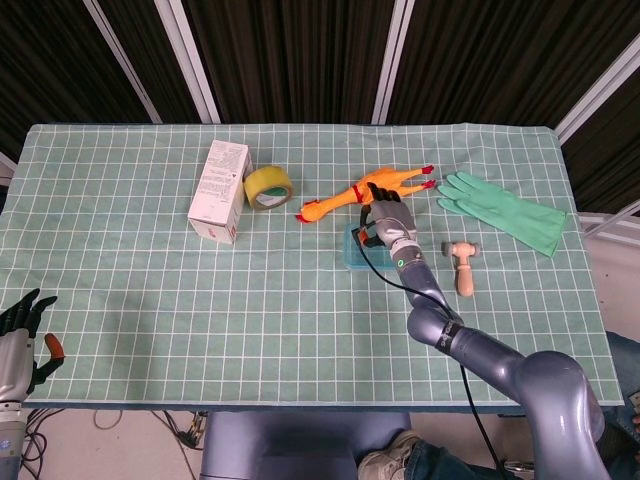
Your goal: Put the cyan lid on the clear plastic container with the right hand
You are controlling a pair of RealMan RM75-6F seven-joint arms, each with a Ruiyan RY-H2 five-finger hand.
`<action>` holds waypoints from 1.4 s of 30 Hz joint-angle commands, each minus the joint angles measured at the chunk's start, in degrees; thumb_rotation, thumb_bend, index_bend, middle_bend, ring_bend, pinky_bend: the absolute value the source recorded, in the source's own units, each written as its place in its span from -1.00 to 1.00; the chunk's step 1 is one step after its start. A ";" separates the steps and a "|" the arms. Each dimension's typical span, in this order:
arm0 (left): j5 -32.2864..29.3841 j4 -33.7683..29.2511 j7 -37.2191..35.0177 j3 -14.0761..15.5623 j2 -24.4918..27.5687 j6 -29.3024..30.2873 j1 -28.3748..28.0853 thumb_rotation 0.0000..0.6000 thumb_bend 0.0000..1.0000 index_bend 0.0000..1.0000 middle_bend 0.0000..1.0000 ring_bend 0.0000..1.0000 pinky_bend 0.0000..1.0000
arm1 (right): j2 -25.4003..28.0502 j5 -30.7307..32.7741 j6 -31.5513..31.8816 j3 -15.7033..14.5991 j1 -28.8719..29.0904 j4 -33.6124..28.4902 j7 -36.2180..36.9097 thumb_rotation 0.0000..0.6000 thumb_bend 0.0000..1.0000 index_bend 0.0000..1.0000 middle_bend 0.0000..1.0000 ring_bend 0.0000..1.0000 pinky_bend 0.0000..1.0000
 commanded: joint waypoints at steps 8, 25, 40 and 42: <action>-0.04 0.00 -0.01 -0.01 0.00 0.01 -0.02 1.00 0.48 -0.67 -1.00 -1.00 -1.00 | -0.47 2.51 -0.98 -1.32 1.02 1.37 -1.46 1.00 0.11 0.19 -1.00 -1.00 -1.00; -0.03 0.02 -0.05 -0.05 0.00 0.10 -0.04 1.00 0.48 -0.67 -1.00 -1.00 -1.00 | 0.25 4.15 -0.78 -1.65 2.30 0.95 -1.07 1.00 0.11 0.08 -1.00 -1.00 -1.00; 1.13 0.67 0.39 0.13 -0.47 0.96 0.09 1.00 0.48 -0.67 -1.00 -1.00 -1.00 | 22.83 -9.70 27.46 1.36 -12.10 -38.35 4.13 1.00 -0.21 -1.00 -1.00 -1.00 -1.00; 1.58 0.86 0.49 0.17 -0.62 1.32 0.15 1.00 0.48 -0.67 -1.00 -1.00 -1.00 | 26.96 -11.69 29.64 0.03 -15.37 -44.31 4.74 1.00 -0.21 -1.00 -1.00 -1.00 -1.00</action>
